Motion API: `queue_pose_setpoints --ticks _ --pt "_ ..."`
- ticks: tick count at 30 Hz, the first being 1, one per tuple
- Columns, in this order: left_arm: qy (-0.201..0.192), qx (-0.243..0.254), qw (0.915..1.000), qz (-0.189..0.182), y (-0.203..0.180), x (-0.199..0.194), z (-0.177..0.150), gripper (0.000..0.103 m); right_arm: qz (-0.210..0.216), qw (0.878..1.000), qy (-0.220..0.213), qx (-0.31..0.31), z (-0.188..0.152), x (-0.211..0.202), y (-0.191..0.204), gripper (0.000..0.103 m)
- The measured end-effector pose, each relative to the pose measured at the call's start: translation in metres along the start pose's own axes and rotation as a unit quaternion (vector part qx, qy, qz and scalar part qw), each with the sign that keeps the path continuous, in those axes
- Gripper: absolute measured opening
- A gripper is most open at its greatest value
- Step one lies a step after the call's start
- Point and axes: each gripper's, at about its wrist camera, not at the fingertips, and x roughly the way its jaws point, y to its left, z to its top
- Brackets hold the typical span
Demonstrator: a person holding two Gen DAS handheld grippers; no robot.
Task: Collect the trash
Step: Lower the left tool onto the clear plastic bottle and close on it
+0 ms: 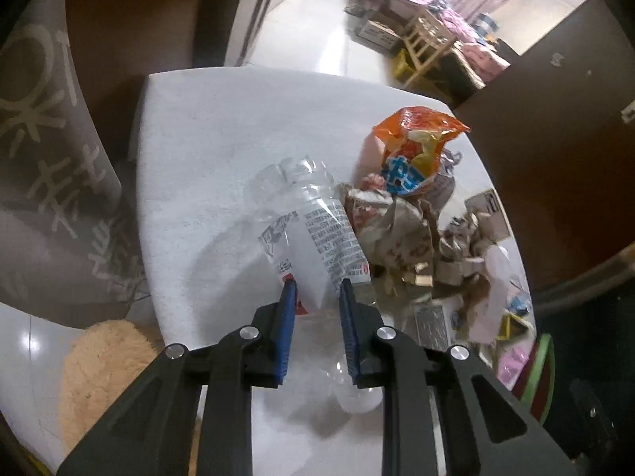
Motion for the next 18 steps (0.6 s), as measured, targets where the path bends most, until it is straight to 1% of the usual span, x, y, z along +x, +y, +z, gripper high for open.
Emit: queue_pose_setpoints --ticks 6,9,10,11,12,13,14,16,18 --pt "0.019 -0.011 0.9994 -0.027 0.014 -0.01 -0.006 0.019 0.001 1.0 -0.01 -0.007 0.0 -0.006 0.004 0.087" --pt "0.017 -0.009 0.9995 -0.023 0.015 -0.008 -0.006 0.022 -0.001 1.0 -0.009 -0.003 0.0 -0.006 0.002 0.087" --pt "0.019 -0.011 0.9995 -0.023 0.014 -0.006 -0.007 0.031 -0.001 1.0 -0.007 -0.002 0.0 -0.005 0.001 0.087" --pt "0.021 -0.015 0.9993 -0.026 0.013 -0.004 -0.009 0.037 -0.001 1.0 -0.006 -0.002 0.0 -0.005 0.001 0.087" --pt "0.019 -0.018 0.9993 -0.026 0.013 -0.003 -0.01 0.05 -0.001 1.0 -0.005 -0.003 -0.001 -0.004 0.001 0.087" --pt "0.014 -0.02 0.9995 -0.022 0.011 -0.002 -0.01 0.058 -0.001 1.0 -0.004 -0.003 0.0 -0.004 0.001 0.087" --pt "0.009 -0.02 0.9996 -0.017 0.009 -0.001 -0.01 0.06 -0.001 1.0 -0.004 -0.003 0.0 -0.004 0.0 0.087" --pt "0.005 -0.021 0.9997 -0.009 0.006 0.003 -0.006 0.067 0.001 1.0 -0.005 -0.002 0.0 -0.003 0.0 0.087" --pt "-0.003 -0.026 0.9996 0.006 0.002 0.009 -0.001 0.07 0.001 1.0 -0.004 -0.002 0.0 -0.003 0.0 0.087"
